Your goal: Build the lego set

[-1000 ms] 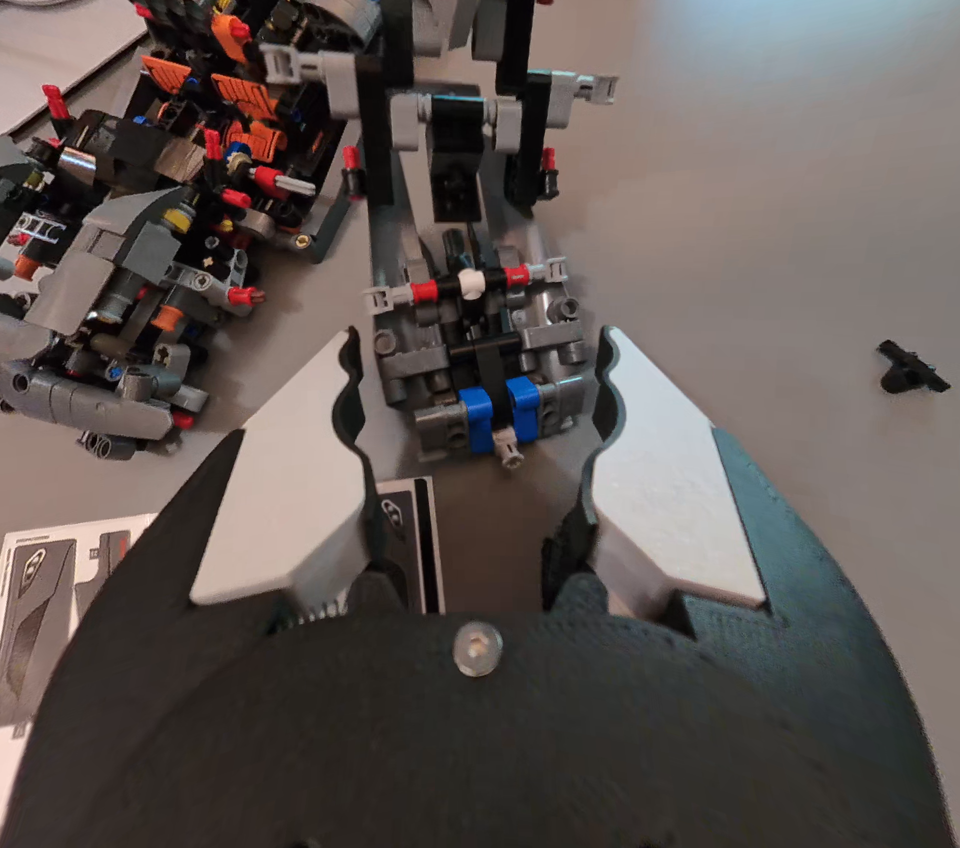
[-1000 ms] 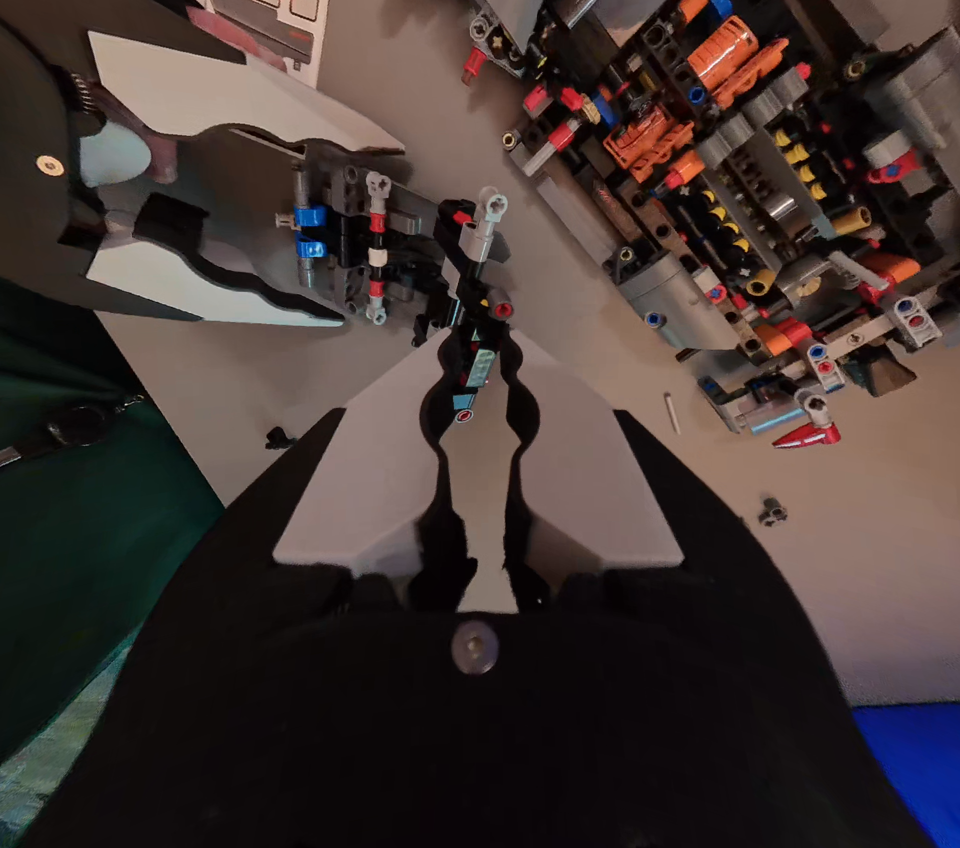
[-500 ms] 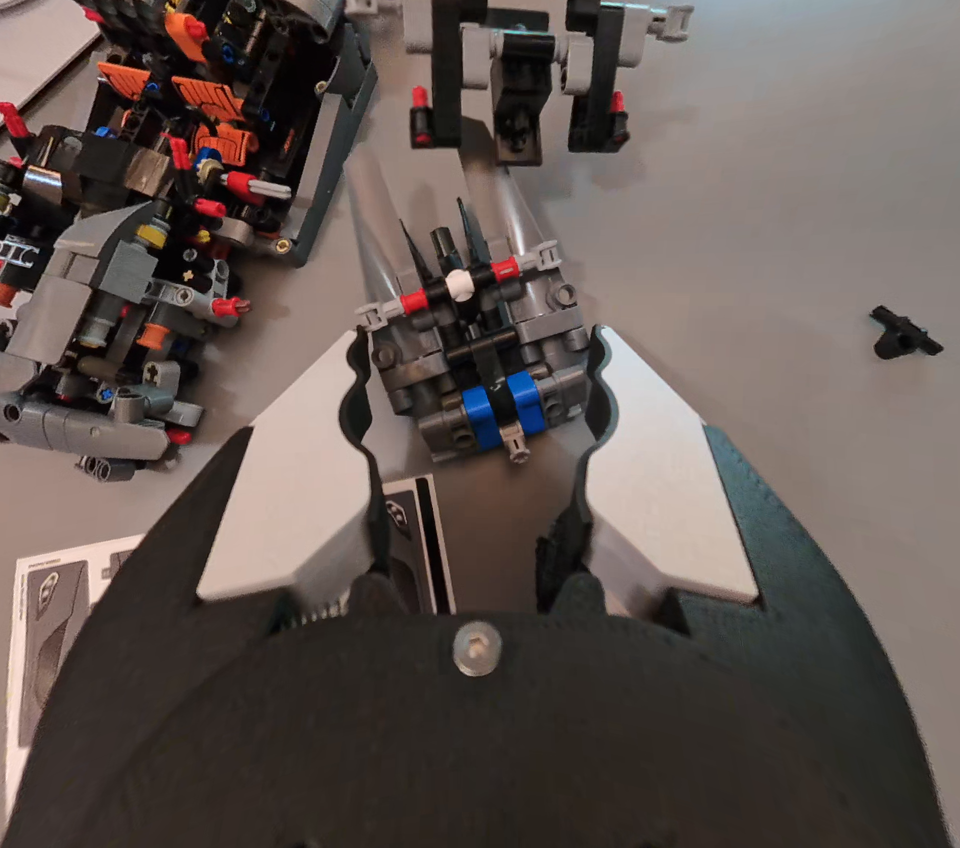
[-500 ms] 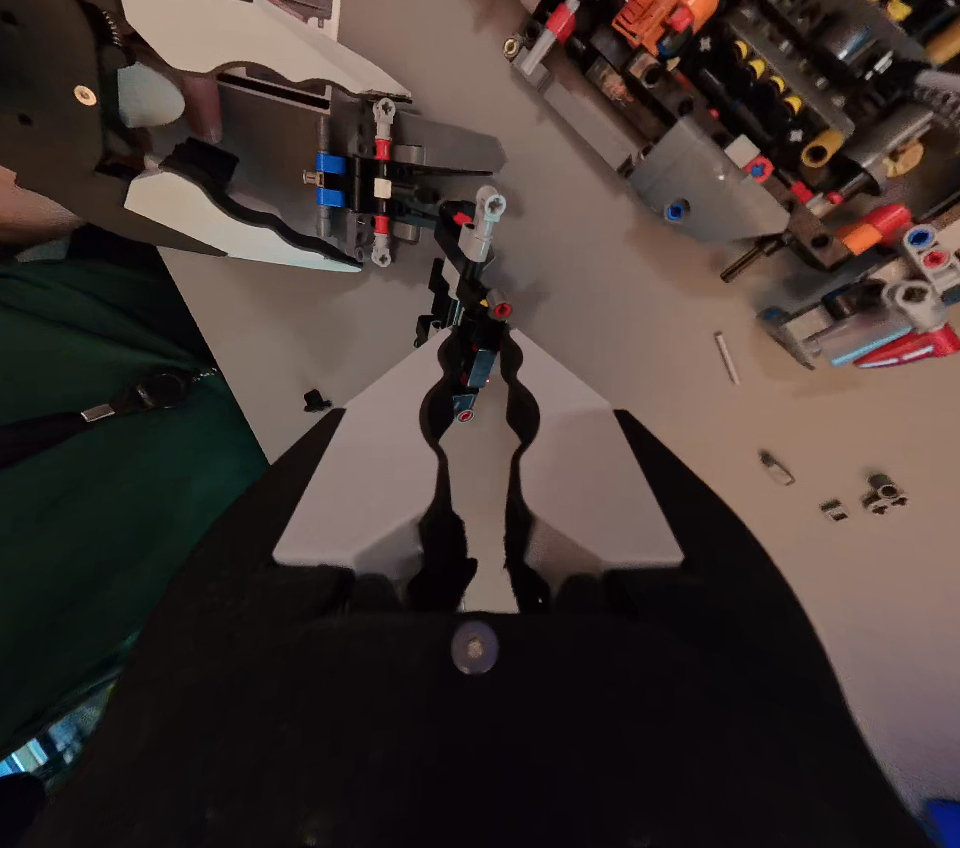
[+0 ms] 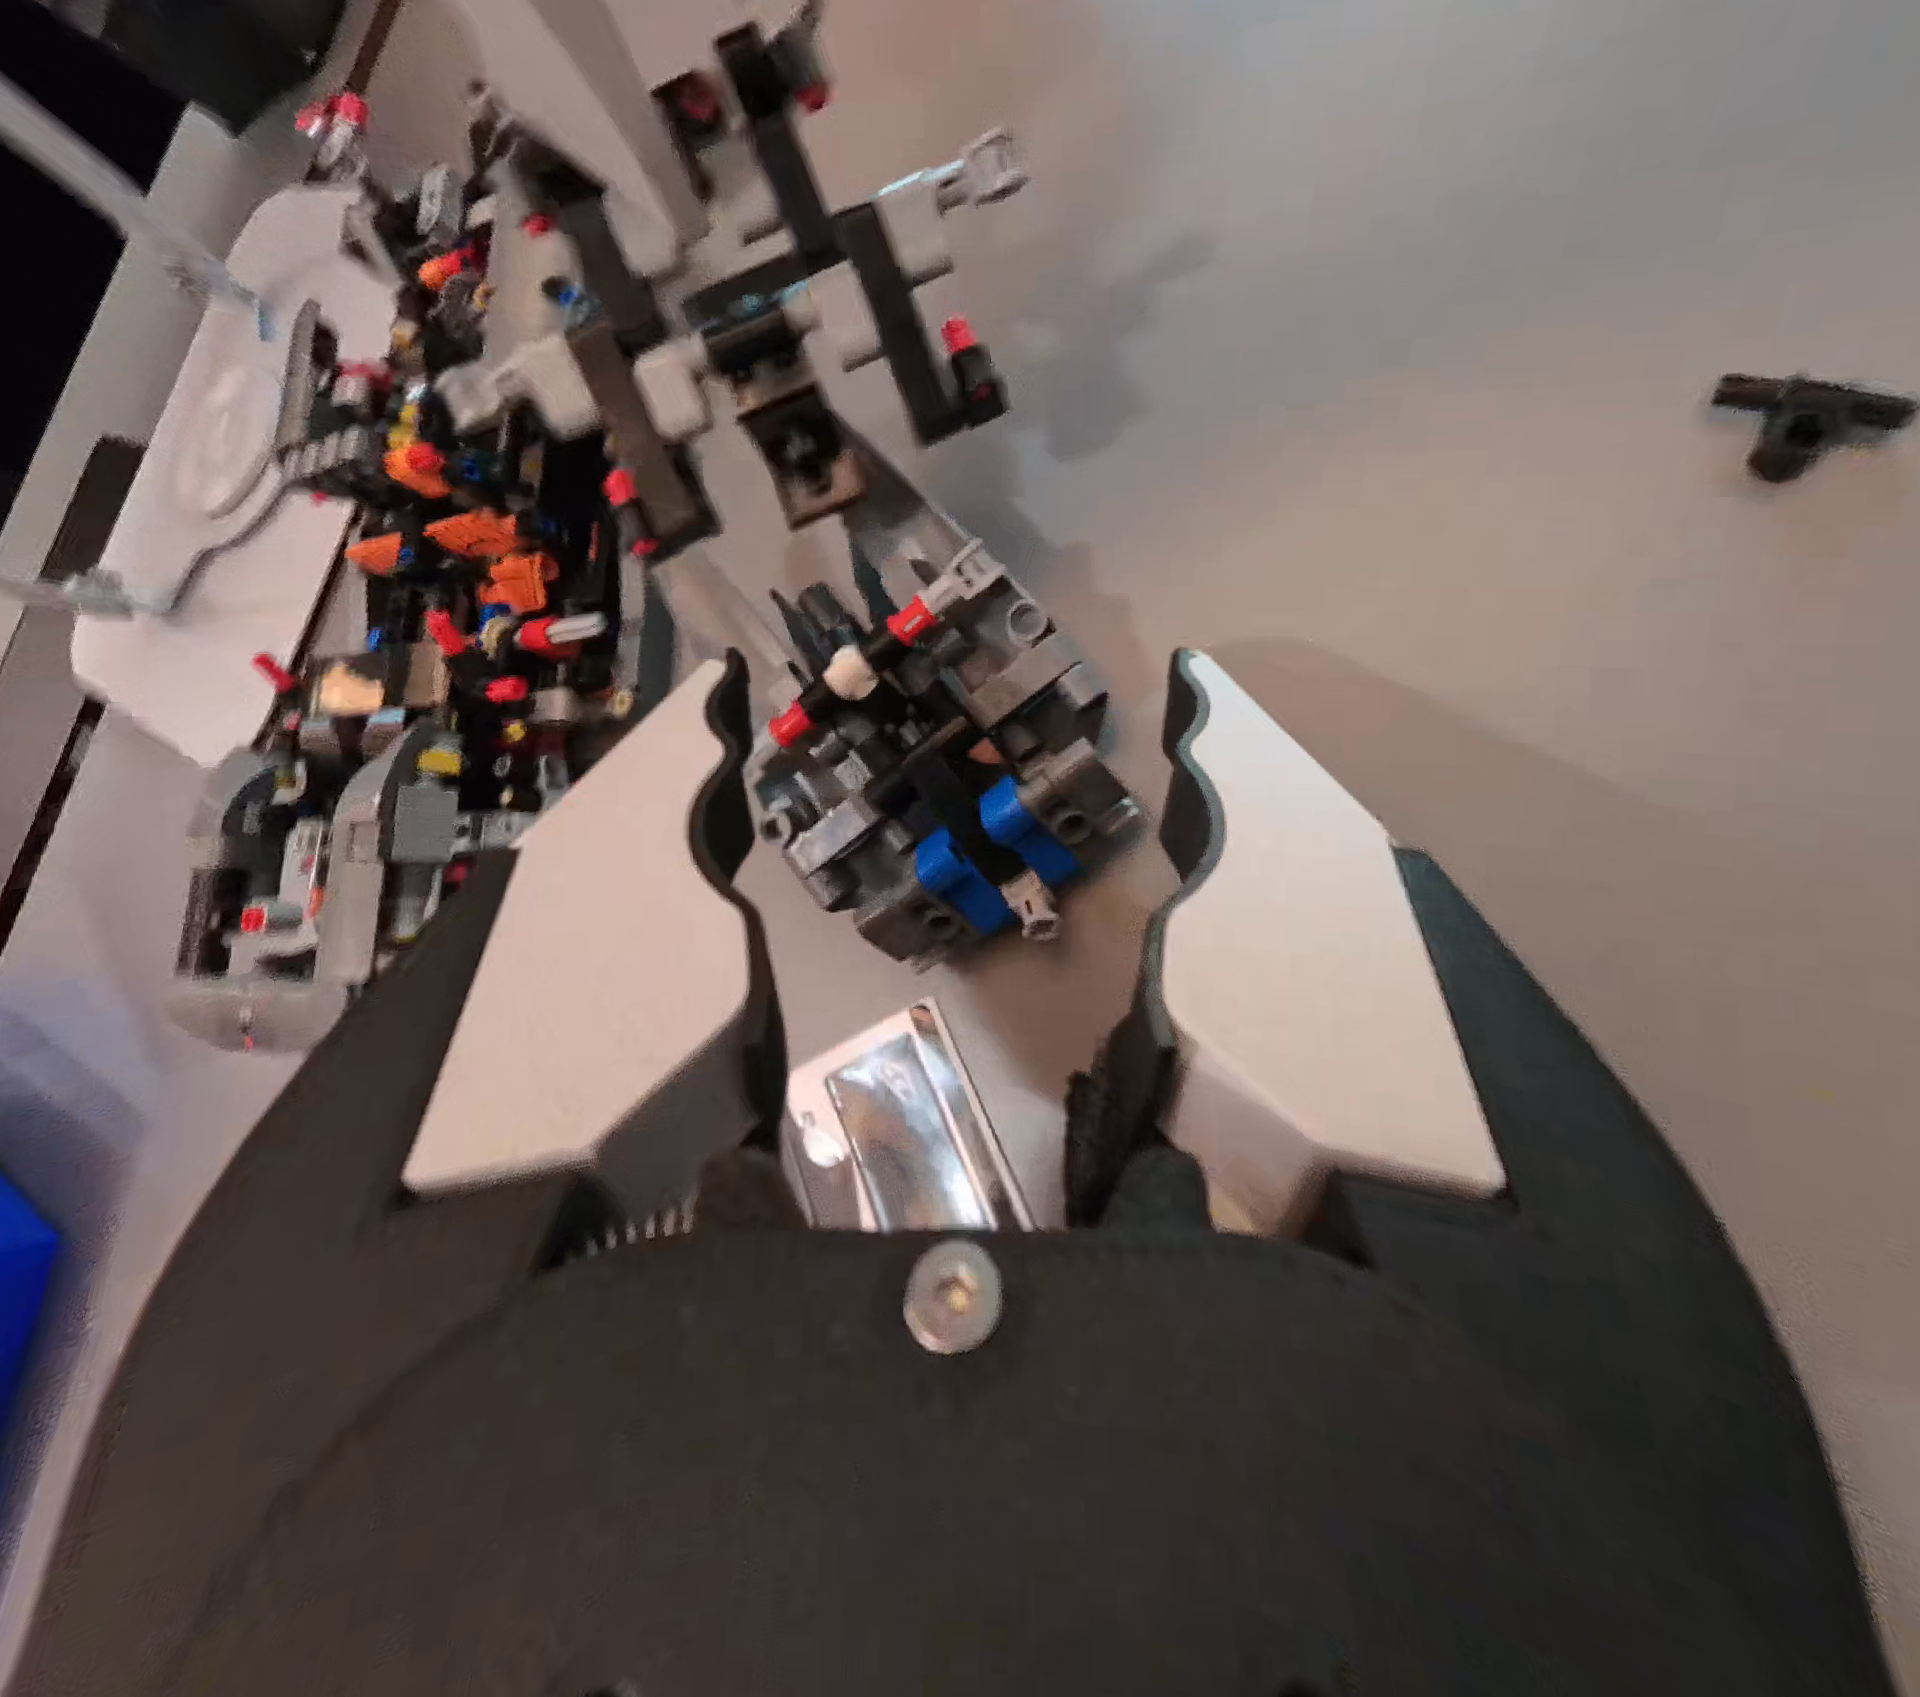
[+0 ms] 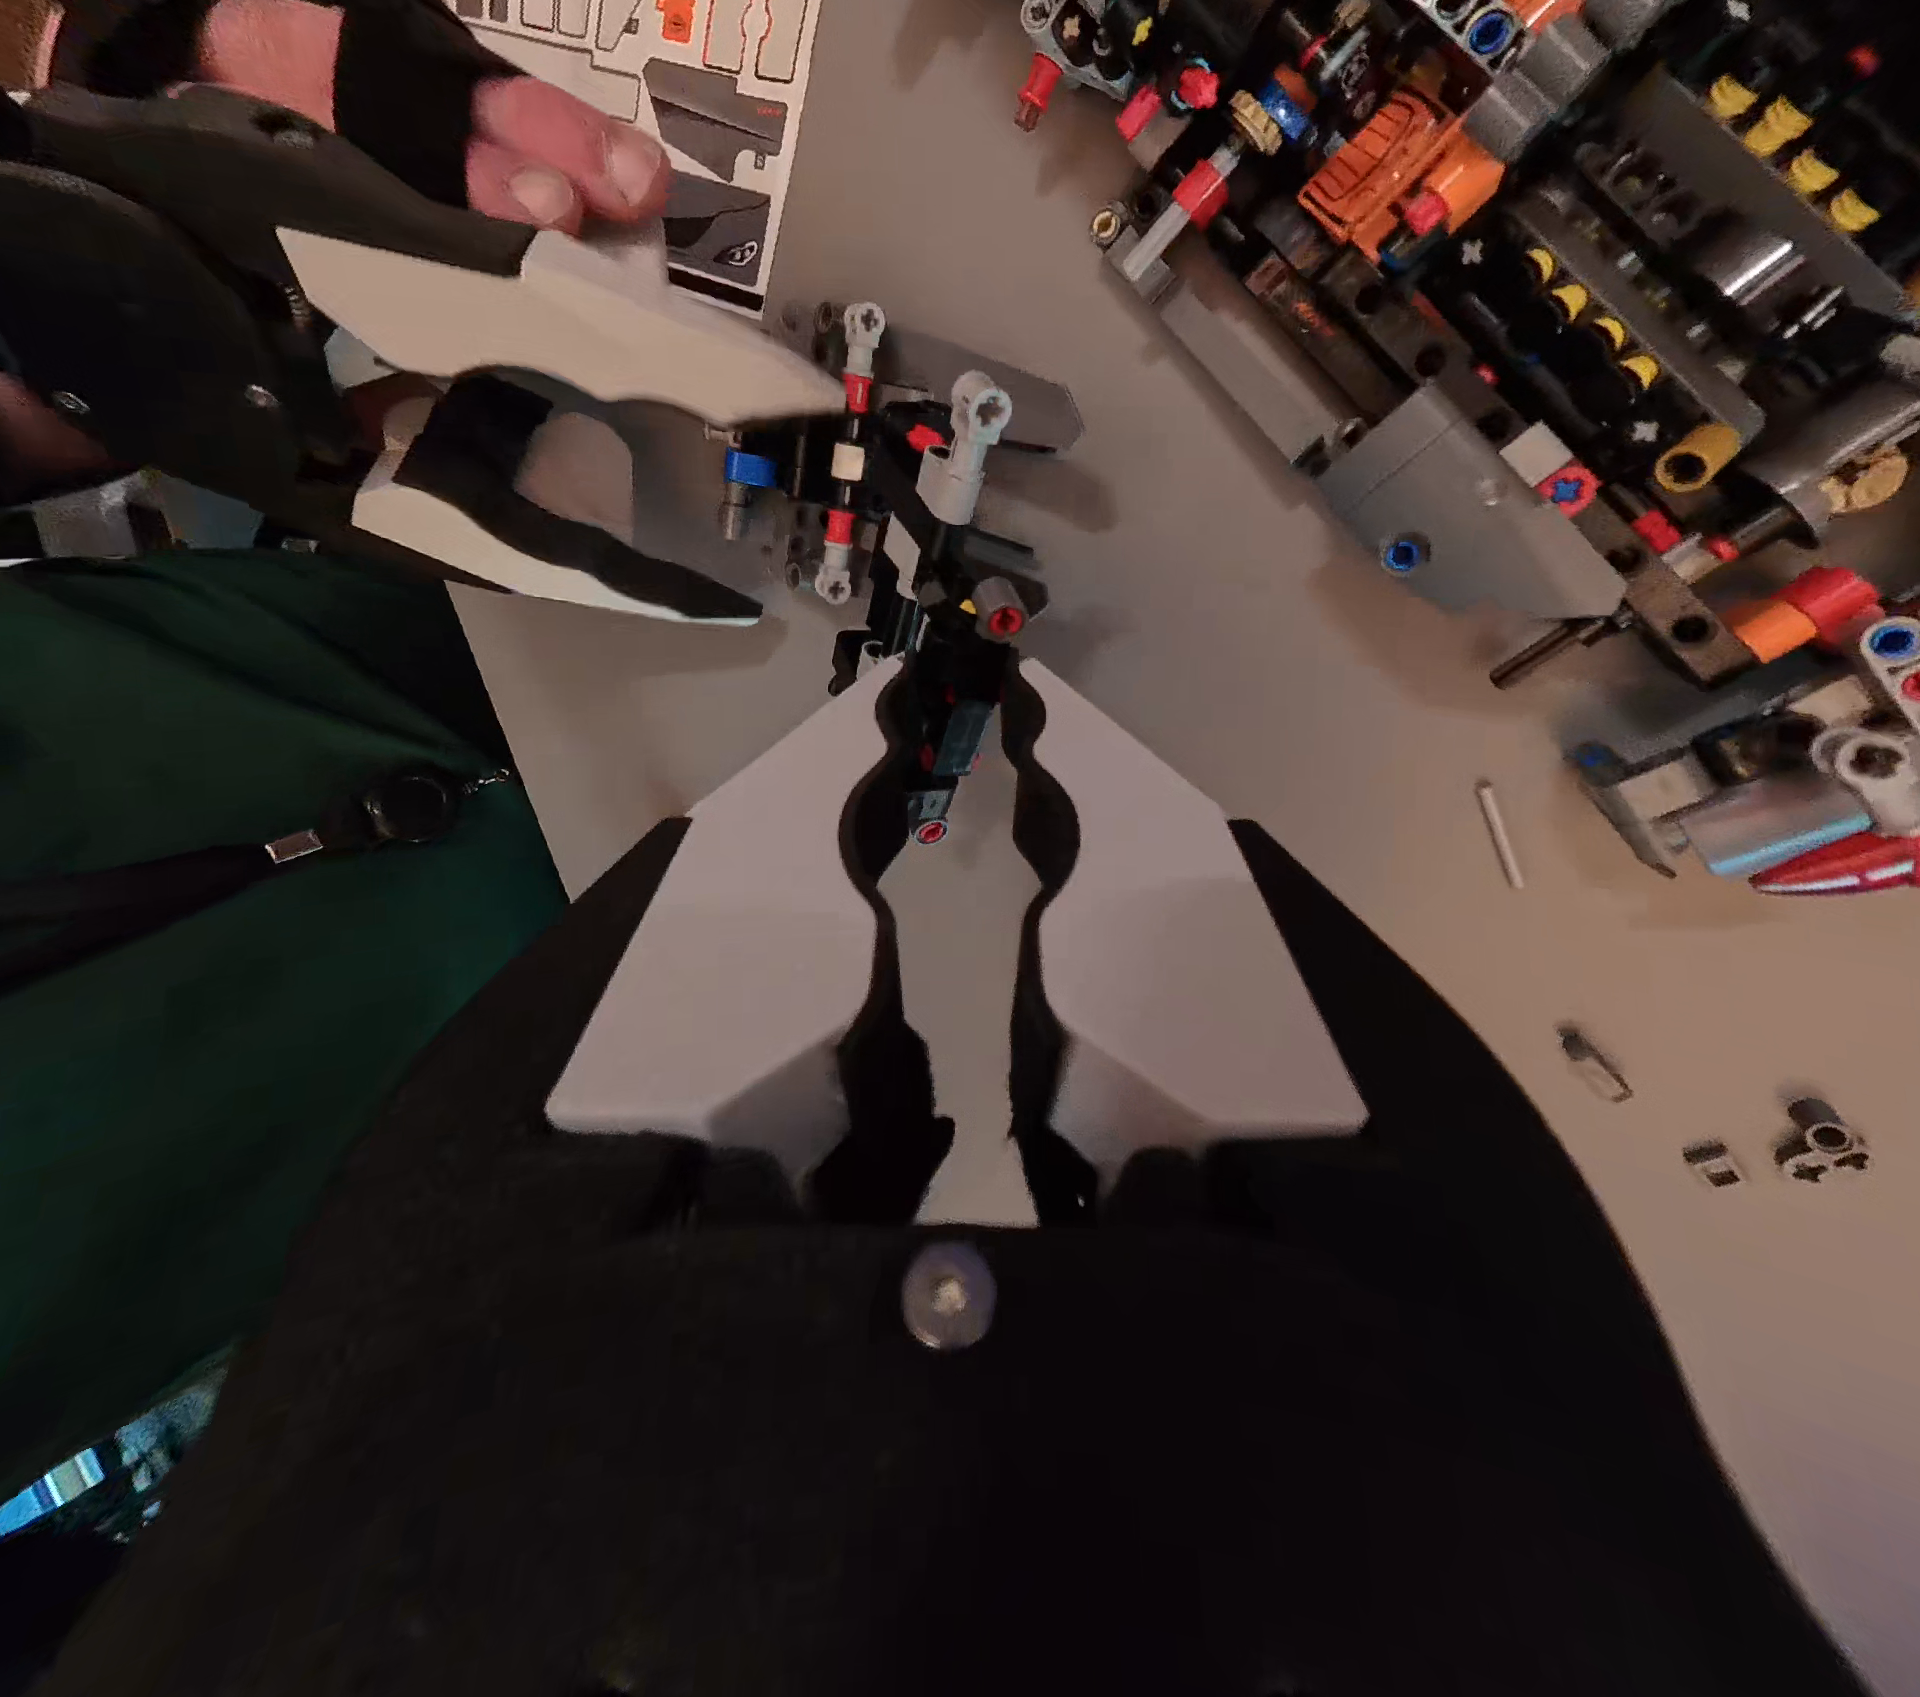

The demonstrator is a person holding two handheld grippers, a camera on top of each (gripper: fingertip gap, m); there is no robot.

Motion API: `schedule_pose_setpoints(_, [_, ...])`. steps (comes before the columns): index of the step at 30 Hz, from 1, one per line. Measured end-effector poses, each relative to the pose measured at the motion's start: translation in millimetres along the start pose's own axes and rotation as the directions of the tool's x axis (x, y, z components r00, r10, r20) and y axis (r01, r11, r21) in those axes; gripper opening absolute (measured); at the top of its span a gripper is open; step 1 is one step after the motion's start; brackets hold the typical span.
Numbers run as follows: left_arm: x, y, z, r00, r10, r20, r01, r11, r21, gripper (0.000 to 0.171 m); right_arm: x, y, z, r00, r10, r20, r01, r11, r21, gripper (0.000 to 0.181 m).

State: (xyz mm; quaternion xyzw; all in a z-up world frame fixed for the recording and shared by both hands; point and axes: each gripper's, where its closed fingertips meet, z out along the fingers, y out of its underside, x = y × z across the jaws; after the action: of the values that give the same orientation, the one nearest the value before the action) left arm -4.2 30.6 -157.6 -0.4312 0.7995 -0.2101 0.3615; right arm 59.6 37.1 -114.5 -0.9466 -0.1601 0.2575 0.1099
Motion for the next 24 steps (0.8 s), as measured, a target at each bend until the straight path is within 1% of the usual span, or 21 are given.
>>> schedule_pose_setpoints(1, [3.0,-2.9,-1.2,0.999,0.025,-0.037,-0.024,1.000,0.016,0.075,0.1,-2.3,0.0,1.000,0.000,0.003,0.000,1.000,-0.001,0.012])
schedule_pose_setpoints(2, [2.2,-2.4,-1.6,0.998,0.037,-0.057,-0.037,0.999,0.008,0.076,0.5,-3.6,0.2,1.000,-0.001,0.004,0.001,1.000,-0.008,0.012])
schedule_pose_setpoints(4, [4.2,3.6,0.0,0.990,0.072,-0.123,-0.076,0.997,-0.031,0.076,2.0,-6.2,0.6,1.000,-0.005,0.003,0.005,1.000,-0.019,0.011])
schedule_pose_setpoints(6, [2.8,13.4,3.6,0.983,0.093,-0.161,-0.108,0.990,-0.089,0.072,3.1,-8.1,1.9,1.000,-0.004,0.006,0.004,0.999,-0.033,0.012])
schedule_pose_setpoints(8, [3.5,14.2,4.6,0.976,0.111,-0.188,-0.130,0.987,-0.090,0.070,5.5,-9.6,4.0,1.000,-0.002,-0.001,0.002,0.999,-0.048,0.012])
schedule_pose_setpoints(10, [2.3,14.0,5.2,0.976,0.110,-0.186,-0.128,0.988,-0.087,0.068,7.1,-10.6,6.4,1.000,-0.006,-0.012,0.005,0.998,-0.065,0.012])
schedule_pose_setpoints(14, [3.2,11.4,6.2,0.983,0.117,-0.141,-0.125,0.991,-0.046,0.067,10.8,-10.9,9.7,0.998,-0.018,-0.064,0.011,0.994,-0.105,0.012])
schedule_pose_setpoints(17, [3.3,8.9,7.0,0.987,0.125,-0.101,-0.128,0.992,-0.023,0.065,12.0,-10.8,10.0,0.993,-0.037,-0.114,0.021,0.991,-0.135,0.011])
schedule_pose_setpoints(19, [2.9,7.8,7.4,0.989,0.132,-0.073,-0.134,0.991,-0.021,0.064,15.0,-10.9,9.2,0.984,-0.052,-0.172,0.025,0.988,-0.155,0.012])
schedule_pose_setpoints(24, [3.5,7.4,7.4,0.991,0.120,-0.062,-0.121,0.993,-0.010,0.063,13.8,-11.5,9.7,0.970,-0.073,-0.232,0.030,0.982,-0.186,0.012])
